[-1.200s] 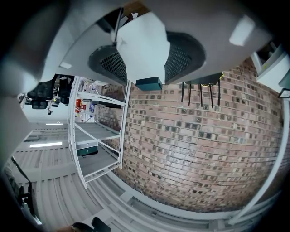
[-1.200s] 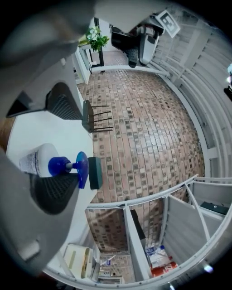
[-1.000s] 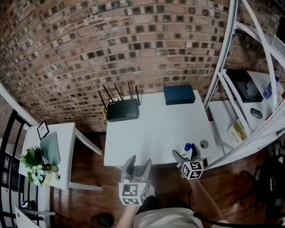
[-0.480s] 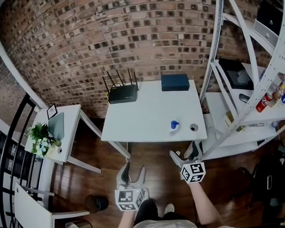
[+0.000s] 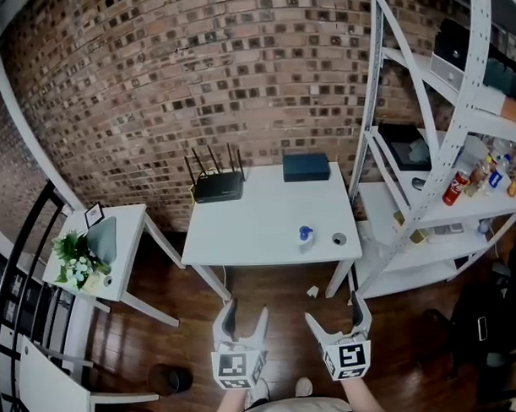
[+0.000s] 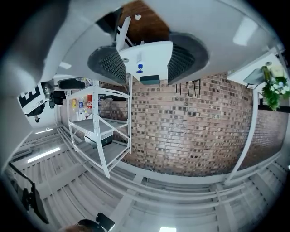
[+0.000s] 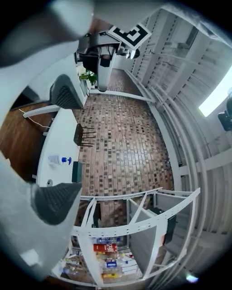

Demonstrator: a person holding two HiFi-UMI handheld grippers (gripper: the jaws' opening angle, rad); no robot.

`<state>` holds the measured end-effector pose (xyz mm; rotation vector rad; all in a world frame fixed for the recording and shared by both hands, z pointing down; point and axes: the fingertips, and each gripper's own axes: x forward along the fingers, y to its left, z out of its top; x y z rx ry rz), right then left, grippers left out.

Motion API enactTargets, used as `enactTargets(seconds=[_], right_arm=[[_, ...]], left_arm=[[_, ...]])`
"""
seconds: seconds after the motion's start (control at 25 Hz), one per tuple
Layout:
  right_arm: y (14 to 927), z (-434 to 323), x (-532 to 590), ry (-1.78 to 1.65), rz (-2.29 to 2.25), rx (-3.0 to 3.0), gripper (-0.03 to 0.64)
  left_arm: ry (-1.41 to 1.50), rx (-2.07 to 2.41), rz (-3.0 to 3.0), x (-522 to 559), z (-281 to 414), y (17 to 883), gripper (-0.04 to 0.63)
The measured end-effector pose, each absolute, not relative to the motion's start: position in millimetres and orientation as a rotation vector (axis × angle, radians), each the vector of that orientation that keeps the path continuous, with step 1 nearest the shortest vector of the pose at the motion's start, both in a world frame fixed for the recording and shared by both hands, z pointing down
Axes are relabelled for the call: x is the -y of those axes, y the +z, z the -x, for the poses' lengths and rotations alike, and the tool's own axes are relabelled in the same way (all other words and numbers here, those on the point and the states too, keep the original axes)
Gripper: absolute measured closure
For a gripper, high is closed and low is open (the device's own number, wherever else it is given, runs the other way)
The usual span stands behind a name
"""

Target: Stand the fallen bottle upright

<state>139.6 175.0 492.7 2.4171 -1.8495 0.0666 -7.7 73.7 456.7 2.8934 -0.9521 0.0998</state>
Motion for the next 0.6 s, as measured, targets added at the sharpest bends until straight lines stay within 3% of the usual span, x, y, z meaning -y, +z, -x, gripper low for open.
enactTargets(seconds=[0.2, 0.36, 0.6], right_arm=[[476.2, -131.4, -171.8, 0.066, -2.445, 1.822, 0.153], [469.2, -126.6, -167.8, 0.1, -2.483, 1.832, 0.218], [468.6, -114.7, -161.9, 0.094, -2.503, 1.813, 0.222]], left_arm=[[0.076, 0.987, -2.873, -68.0, 25.6, 448.8, 0.288], [0.068, 0.995, -2.866, -62.3, 33.8, 446.1, 0.217], [0.061, 0.946, -2.883, -59.5, 40.6, 443.7, 0.204]])
